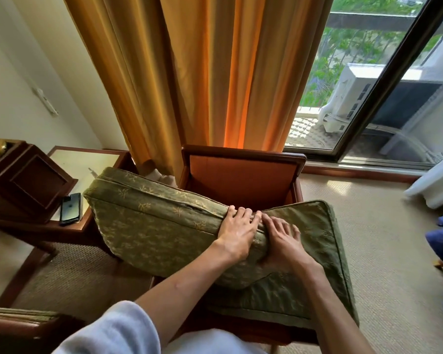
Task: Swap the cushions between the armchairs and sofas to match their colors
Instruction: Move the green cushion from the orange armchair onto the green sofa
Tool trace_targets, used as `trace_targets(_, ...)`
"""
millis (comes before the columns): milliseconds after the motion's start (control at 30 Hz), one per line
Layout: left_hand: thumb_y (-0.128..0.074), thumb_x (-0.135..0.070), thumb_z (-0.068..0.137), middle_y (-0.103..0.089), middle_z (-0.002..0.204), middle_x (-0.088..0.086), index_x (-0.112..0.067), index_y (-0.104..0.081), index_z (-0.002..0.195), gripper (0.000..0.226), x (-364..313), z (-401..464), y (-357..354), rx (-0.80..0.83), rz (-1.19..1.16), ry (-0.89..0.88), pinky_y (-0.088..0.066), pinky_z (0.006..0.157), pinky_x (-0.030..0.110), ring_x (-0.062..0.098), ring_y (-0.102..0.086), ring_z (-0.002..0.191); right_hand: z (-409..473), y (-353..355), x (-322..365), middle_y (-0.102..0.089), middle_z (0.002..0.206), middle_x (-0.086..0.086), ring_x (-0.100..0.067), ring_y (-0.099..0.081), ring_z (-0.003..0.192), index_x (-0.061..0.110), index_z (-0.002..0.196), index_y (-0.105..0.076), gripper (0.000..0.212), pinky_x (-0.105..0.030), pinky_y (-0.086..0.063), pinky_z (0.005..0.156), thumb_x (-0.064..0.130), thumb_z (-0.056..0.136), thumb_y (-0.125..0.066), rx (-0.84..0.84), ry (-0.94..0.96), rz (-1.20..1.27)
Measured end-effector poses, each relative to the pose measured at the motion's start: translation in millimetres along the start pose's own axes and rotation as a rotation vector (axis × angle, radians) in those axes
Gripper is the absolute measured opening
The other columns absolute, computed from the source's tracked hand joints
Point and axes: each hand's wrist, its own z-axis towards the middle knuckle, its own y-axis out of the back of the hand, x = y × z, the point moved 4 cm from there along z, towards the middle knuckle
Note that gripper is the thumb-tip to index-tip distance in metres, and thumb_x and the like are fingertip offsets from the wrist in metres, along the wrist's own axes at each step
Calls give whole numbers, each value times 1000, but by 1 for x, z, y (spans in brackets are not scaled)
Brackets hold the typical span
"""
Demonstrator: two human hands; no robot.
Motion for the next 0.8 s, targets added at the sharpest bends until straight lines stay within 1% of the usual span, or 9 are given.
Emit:
trace_targets(67,-88,-33,68,-36,147,14,-13,-13,157,118,3,-4,0,-29,-26,8,-16,121,50,32,-32,138,-5,-2,-10,-17,156,2,-24,-17,146,27,156,-5,133,-51,-16,118,51,52,-84,8,-51,90)
trace_targets(167,-87,-28,68,-43,141,12,-15,-25,152,105,6,-9,-1,-104,-66,8,-19,119,50,31,-37,133,-9,-3,-16,-32,134,2,-21,-35,123,22,151,-22,123,-40,-37,107,32,51,-92,-51,-25,270)
trace_targets(233,-88,-29,66,-45,138,11,-16,-30,149,102,6,-10,-1,-143,-65,9,-21,118,50,30,-40,130,-13,-3,-14,-31,124,7,-14,-32,113,18,149,-27,119,-34,-39,102,30,50,-92,-77,15,322)
trace_targets(300,-89,-32,65,-44,139,11,-18,-29,149,104,5,-12,-1,-141,-66,-1,-21,118,50,31,-39,132,-16,-3,-12,-32,124,7,-12,-30,112,17,148,-28,117,-31,-37,100,31,51,-92,-91,34,315)
trace_targets(400,-88,-49,62,-40,145,9,-25,-21,153,115,14,-15,-4,-105,-80,-38,-15,121,49,29,-33,138,-18,-3,-11,-35,129,3,-14,-32,114,19,149,-27,117,-36,-39,102,37,52,-90,-95,50,290)
trace_targets(533,-84,-66,57,-30,157,7,-35,-9,156,129,100,-43,1,13,-62,65,-1,123,54,26,-21,148,-22,-6,-15,-34,128,8,-13,-32,117,24,148,-27,114,-35,-38,104,40,53,-89,-82,61,319)
trace_targets(633,-86,-61,57,-19,164,2,-33,-4,158,133,204,-94,5,60,-54,273,3,122,58,23,-11,151,-23,-9,-13,-31,125,12,-12,-32,118,26,147,-25,114,-34,-38,104,37,54,-90,-82,85,340)
trace_targets(700,-89,-55,56,-22,162,-1,-30,-9,158,132,250,-116,5,48,-94,357,1,122,59,21,-14,150,-23,-11,-13,-30,125,13,-12,-32,117,25,147,-25,114,-34,-39,102,33,54,-91,-110,95,337)
trace_targets(800,-91,-55,54,-36,152,-2,-26,-23,155,125,263,-135,-3,-13,-145,352,-6,123,55,22,-26,144,-20,-9,-9,-33,121,10,-14,-34,112,22,143,-33,109,-34,-40,96,25,53,-93,-157,123,357)
